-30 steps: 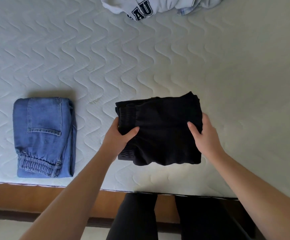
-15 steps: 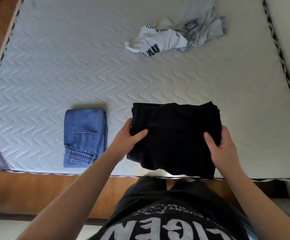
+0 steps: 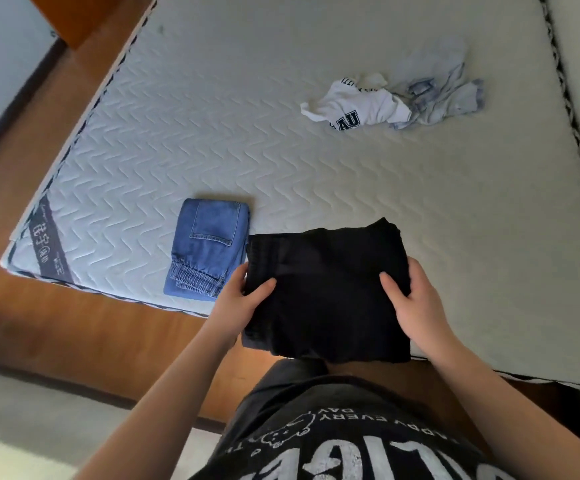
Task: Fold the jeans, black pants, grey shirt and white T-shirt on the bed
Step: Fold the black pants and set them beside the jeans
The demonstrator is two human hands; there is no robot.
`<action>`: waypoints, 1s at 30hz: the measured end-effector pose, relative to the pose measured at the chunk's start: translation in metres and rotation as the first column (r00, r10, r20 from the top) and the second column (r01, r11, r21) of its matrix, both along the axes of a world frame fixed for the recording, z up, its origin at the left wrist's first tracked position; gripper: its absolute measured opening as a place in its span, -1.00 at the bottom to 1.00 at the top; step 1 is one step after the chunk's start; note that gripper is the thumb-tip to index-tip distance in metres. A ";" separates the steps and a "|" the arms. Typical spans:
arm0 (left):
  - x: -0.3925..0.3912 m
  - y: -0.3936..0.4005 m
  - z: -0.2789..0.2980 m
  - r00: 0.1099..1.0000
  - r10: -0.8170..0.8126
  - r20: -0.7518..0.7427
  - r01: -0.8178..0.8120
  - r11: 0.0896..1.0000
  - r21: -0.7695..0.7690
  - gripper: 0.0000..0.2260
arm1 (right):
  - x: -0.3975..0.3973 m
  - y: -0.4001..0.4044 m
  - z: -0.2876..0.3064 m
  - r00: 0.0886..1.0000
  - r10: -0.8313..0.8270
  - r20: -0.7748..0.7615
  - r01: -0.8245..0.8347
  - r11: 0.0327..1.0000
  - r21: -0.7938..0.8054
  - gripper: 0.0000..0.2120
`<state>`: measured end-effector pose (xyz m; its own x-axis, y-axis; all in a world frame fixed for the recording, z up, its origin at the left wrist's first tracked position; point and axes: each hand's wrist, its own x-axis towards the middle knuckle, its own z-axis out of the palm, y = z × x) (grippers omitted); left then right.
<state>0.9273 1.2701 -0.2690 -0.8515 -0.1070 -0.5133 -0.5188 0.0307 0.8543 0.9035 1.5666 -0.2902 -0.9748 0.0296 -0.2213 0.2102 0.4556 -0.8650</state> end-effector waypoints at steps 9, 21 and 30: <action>0.045 -0.076 0.021 0.988 0.152 -0.034 -0.150 0.987 0.052 -0.74 | -0.011 -0.079 0.023 0.981 0.191 -0.045 -0.190 0.981 0.026 -0.71; 0.071 -0.268 0.009 0.980 0.198 0.007 -0.197 0.972 0.127 -0.63 | -0.009 -0.277 0.015 0.955 0.293 -0.036 -0.290 0.954 0.078 -0.81; 0.032 -0.366 0.006 1.000 -0.001 0.031 -0.004 0.989 0.149 -0.50 | -0.025 -0.354 0.022 0.968 0.249 -0.029 -0.245 0.964 0.101 -0.76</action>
